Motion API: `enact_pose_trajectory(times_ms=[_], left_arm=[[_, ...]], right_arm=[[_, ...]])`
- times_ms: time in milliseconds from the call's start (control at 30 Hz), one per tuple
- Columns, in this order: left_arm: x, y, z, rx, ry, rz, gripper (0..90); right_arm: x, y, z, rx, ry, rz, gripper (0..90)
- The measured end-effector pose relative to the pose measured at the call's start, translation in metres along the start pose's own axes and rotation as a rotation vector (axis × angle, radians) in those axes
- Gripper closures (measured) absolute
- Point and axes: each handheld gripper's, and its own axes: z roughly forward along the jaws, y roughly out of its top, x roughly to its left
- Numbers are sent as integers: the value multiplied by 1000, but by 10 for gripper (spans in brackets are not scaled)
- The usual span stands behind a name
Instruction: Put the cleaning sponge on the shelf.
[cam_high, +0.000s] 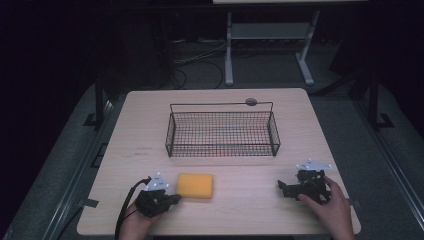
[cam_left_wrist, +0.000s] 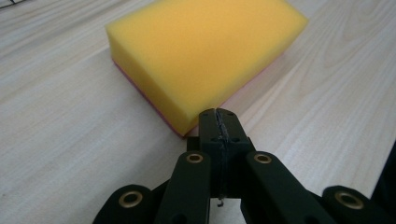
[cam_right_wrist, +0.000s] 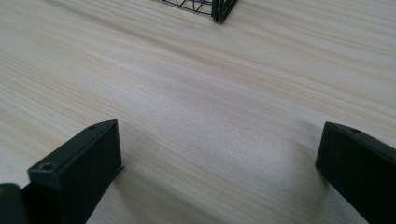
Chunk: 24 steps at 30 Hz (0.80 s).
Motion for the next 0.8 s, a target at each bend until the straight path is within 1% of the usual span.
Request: enact_pose_trajectory(times_ms=[133, 367, 567, 800], left_arm=[[3, 2, 2, 0, 10, 3, 895], [10, 6, 4, -10, 31, -4, 895], [16, 11, 7, -7, 51, 4, 895], [22, 13, 8, -14, 72, -3, 896]], right_arm=[[0, 0, 0, -1, 0, 0, 0], [0, 0, 0, -2, 0, 0, 0], [0, 0, 0, -2, 0, 0, 0], [0, 0, 0, -1, 0, 2, 0]])
